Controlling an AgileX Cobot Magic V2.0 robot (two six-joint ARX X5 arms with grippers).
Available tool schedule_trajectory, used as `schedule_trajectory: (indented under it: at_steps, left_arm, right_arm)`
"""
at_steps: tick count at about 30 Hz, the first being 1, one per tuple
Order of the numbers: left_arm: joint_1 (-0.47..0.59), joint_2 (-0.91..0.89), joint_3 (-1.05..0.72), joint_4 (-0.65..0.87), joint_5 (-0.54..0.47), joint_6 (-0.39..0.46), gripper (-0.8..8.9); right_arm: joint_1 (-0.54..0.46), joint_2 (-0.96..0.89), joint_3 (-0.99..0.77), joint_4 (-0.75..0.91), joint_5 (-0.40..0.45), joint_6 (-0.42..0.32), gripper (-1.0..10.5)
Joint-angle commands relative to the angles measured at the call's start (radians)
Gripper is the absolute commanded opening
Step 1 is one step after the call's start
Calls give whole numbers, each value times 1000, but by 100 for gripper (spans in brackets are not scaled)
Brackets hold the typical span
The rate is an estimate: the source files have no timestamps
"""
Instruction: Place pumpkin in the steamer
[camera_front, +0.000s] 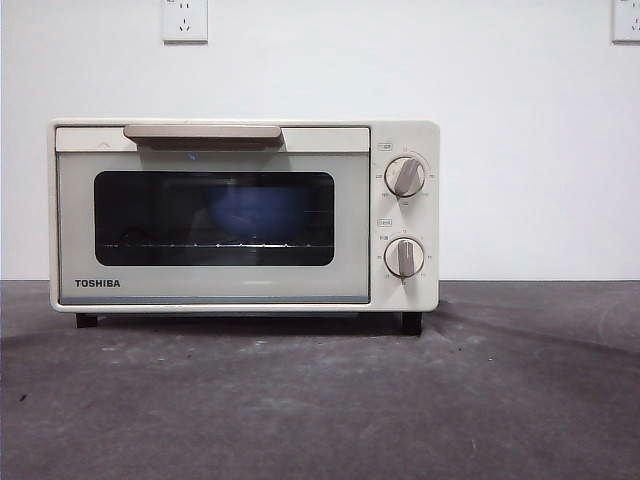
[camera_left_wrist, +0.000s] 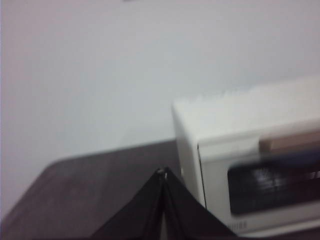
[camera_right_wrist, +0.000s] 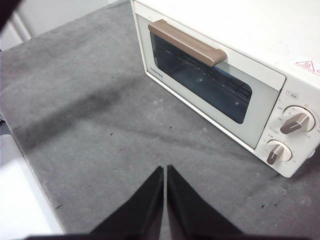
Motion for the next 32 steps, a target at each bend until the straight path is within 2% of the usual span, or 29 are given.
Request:
schedule_trajectory:
  at_steps: [1,15,27,32]
  left_arm:
    - [10,-33,-62,17,-6,9,10]
    - [15,-122,-264,-48,-6,-23,10]
    - [11,-122,-299,-85,-6,-96,9]
    - [11,-122,-299,-85,-6,-96,10]
  right_arm:
    - [10,4,9,11,4,9,6]
    - [10,4,9,11,4,9,6]
    - [10,4,9,11,4,9,6]
    - [10,4,9,11,4,9,6]
